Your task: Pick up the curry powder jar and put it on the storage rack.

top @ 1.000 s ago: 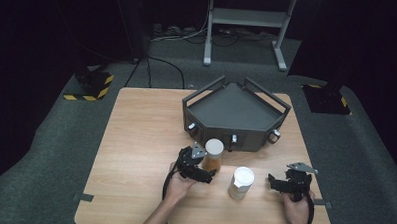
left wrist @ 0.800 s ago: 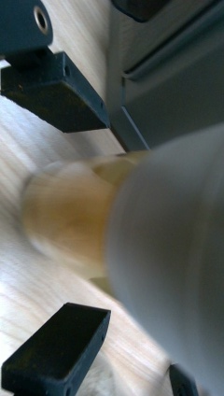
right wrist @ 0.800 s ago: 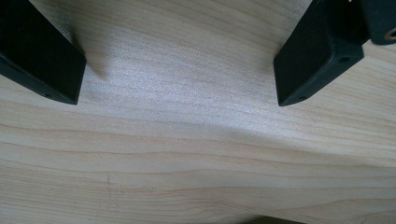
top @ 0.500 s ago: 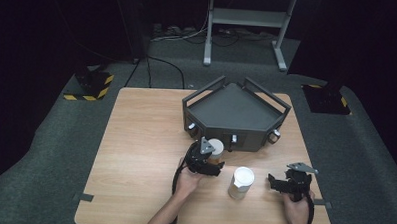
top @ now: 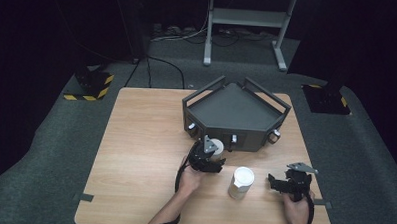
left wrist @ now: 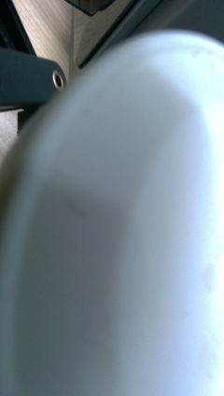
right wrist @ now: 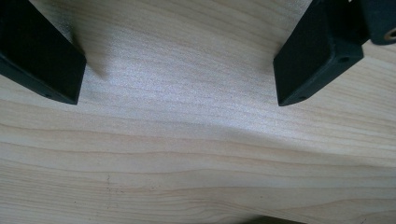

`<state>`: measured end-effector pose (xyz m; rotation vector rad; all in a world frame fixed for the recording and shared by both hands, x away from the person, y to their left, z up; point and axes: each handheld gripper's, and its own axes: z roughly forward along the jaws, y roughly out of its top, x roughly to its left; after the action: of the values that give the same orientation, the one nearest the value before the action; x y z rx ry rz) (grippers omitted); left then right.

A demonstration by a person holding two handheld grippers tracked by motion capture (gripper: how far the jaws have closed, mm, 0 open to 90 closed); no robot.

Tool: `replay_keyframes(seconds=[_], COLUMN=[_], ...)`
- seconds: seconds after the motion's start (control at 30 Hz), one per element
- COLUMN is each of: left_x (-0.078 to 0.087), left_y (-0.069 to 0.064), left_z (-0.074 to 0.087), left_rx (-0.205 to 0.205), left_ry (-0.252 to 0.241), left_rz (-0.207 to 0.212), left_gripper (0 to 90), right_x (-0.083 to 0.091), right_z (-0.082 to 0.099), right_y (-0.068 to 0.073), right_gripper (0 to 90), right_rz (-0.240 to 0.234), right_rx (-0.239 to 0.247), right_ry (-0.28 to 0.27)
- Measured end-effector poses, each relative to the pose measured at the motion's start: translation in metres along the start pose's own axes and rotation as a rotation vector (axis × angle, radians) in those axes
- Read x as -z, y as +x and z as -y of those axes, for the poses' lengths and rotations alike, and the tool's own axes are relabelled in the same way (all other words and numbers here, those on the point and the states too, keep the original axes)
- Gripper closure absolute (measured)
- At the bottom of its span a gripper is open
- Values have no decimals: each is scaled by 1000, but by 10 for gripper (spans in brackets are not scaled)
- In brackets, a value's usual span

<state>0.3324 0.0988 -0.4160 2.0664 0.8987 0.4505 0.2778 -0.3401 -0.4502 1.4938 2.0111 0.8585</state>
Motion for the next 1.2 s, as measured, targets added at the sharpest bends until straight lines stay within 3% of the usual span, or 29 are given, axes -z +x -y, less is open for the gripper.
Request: replay_keyframes(seconds=[0.77,1.2], left_x=[3,27], left_y=[3,5], left_z=[-8,-32], left_rx=[-8,-41], left_ry=[24,19], left_rz=[38,59], left_gripper=[323,326], right_x=[0,0], right_z=[0,1], right_y=[0,0], right_gripper=[27,29], right_rz=[-3,-4], right_rx=[2,3], right_ry=[-2,-3])
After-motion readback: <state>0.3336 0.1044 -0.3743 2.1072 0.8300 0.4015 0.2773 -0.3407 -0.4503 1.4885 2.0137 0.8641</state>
